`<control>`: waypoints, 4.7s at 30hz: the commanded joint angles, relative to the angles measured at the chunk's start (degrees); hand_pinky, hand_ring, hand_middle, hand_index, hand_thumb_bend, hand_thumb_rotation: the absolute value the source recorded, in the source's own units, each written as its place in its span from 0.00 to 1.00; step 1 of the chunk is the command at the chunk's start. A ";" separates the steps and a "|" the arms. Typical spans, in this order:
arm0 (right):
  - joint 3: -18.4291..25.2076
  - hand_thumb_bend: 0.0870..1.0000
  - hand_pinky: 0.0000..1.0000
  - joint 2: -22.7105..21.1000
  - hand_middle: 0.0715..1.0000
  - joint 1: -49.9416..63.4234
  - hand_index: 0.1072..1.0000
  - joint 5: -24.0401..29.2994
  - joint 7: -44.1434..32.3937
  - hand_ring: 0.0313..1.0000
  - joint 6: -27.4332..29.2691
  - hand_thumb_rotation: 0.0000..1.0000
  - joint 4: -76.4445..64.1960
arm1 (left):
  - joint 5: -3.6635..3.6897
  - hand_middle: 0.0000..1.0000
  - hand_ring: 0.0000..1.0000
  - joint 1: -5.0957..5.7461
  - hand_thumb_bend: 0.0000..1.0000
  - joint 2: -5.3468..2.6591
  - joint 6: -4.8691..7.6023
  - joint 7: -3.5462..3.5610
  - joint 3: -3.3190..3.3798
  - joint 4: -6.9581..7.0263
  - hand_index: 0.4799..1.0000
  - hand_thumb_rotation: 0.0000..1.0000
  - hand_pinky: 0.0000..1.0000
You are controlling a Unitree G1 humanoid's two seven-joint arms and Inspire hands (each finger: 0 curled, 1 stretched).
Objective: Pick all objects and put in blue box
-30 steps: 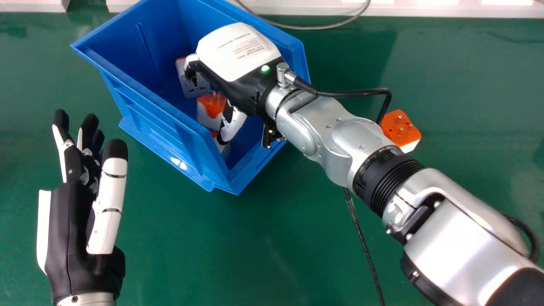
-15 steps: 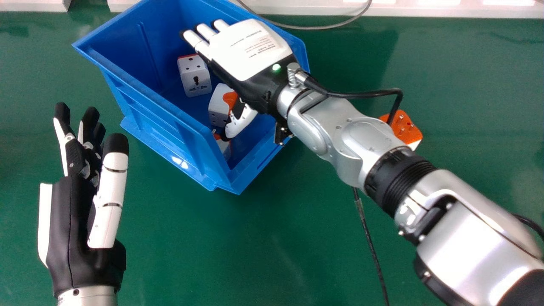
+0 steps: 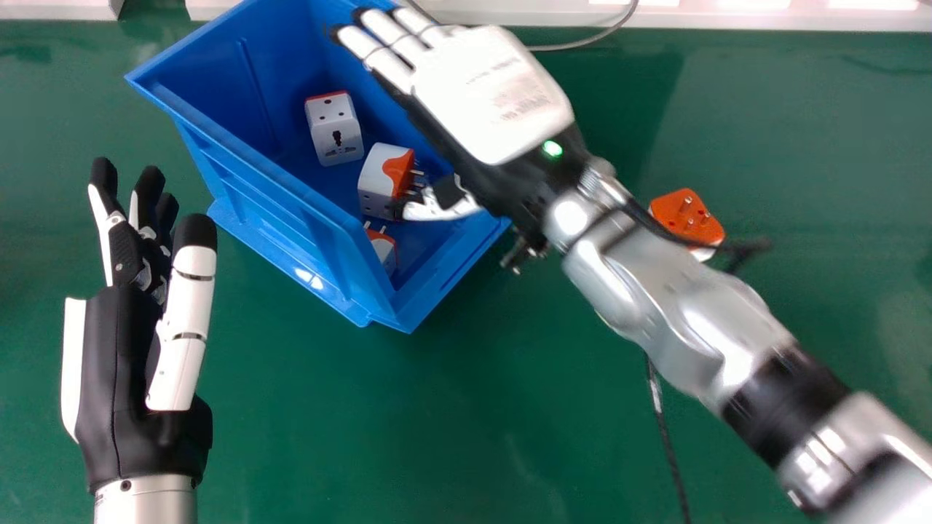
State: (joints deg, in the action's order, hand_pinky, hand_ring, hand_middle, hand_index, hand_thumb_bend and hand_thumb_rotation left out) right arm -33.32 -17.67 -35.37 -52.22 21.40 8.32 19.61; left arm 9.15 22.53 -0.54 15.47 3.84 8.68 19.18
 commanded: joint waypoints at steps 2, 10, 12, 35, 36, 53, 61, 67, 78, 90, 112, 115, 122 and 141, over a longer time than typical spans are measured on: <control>3.82 0.34 0.82 -2.91 0.95 7.53 0.92 0.11 3.21 0.93 0.90 0.02 -8.74 | 0.43 1.00 1.00 -0.31 0.46 0.73 0.97 0.59 0.58 -0.17 1.00 0.67 1.00; 11.97 0.24 0.82 -8.14 0.97 26.18 0.96 0.44 7.67 0.94 2.53 0.23 -20.77 | 0.31 0.99 1.00 -0.64 0.46 0.75 1.38 0.77 0.74 -1.31 0.99 0.66 1.00; 14.47 0.25 0.85 -9.11 0.99 30.38 0.96 0.72 8.13 0.97 2.66 0.23 -23.34 | 1.17 0.99 1.00 -0.82 0.49 0.68 1.71 1.25 0.84 -1.85 0.99 0.66 1.00; 23.06 0.33 0.73 -6.19 0.90 28.24 0.89 2.52 6.51 0.86 -6.12 0.27 -9.24 | 1.12 1.00 1.00 -1.01 0.50 0.67 2.93 1.64 0.89 -2.96 1.00 0.64 1.00; 22.85 0.33 0.72 -6.17 0.90 27.12 0.89 2.83 6.28 0.86 -6.26 0.28 -7.56 | 1.11 1.00 1.00 -0.98 0.50 0.65 2.94 1.63 0.86 -2.88 1.00 0.64 1.00; 16.57 0.39 0.71 -4.88 0.88 11.85 0.84 3.35 3.02 0.84 -10.20 0.33 14.01 | 0.86 0.99 1.00 -0.97 0.47 0.70 1.83 1.11 0.75 -1.49 1.00 0.64 1.00; 14.10 0.42 0.71 -4.18 0.86 8.32 0.83 4.03 -0.25 0.83 -12.58 0.32 18.61 | 0.34 0.98 1.00 -0.43 0.48 0.68 0.90 0.56 0.68 -0.10 0.98 0.65 1.00; 12.91 0.43 0.71 -3.82 0.85 4.77 0.82 4.71 -1.27 0.82 -13.79 0.29 23.43 | 0.64 0.99 1.00 -0.05 0.49 0.97 -0.02 0.76 0.88 0.95 0.98 0.67 1.00; 12.16 0.37 0.70 -3.54 0.84 1.03 0.80 7.92 -2.56 0.81 -13.96 0.26 29.58 | 1.47 0.99 1.00 0.67 0.47 1.59 -0.95 1.43 1.23 2.20 1.00 0.66 1.00; 10.17 0.37 0.69 -3.82 0.83 -1.32 0.80 8.35 -3.66 0.80 -14.31 0.30 32.35 | 0.93 1.00 1.00 1.44 0.47 2.02 -2.27 1.15 1.32 4.18 1.00 0.68 1.00; 9.67 0.44 0.39 -2.39 0.54 -7.08 0.43 13.12 -9.82 0.48 -13.23 0.14 39.67 | 0.28 0.99 1.00 3.82 0.40 1.46 -4.65 0.33 0.98 8.68 0.99 0.71 1.00; 9.84 0.43 0.39 -2.56 0.54 -7.30 0.43 13.83 -10.35 0.48 -12.40 0.15 39.77 | 0.14 0.99 1.00 4.12 0.38 1.34 -4.70 0.13 0.93 8.94 1.00 0.71 1.00; 11.04 0.44 0.39 -2.05 0.54 -7.25 0.43 15.77 -9.60 0.48 -10.97 0.14 40.19 | 0.34 0.99 1.00 4.37 0.36 1.35 -4.87 -0.15 0.84 9.08 0.99 0.69 1.00; 14.52 0.44 0.35 -2.46 0.50 -1.80 0.43 19.77 -7.37 0.44 -10.97 0.14 29.46 | 1.27 1.00 1.00 2.87 0.48 1.58 -4.92 0.74 0.84 7.53 0.99 0.66 1.00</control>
State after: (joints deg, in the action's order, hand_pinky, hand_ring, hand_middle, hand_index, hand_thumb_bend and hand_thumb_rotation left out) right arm -19.88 -19.41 -37.47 -32.97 13.62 -3.15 52.20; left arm 10.12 25.55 0.88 10.22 4.55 9.42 26.21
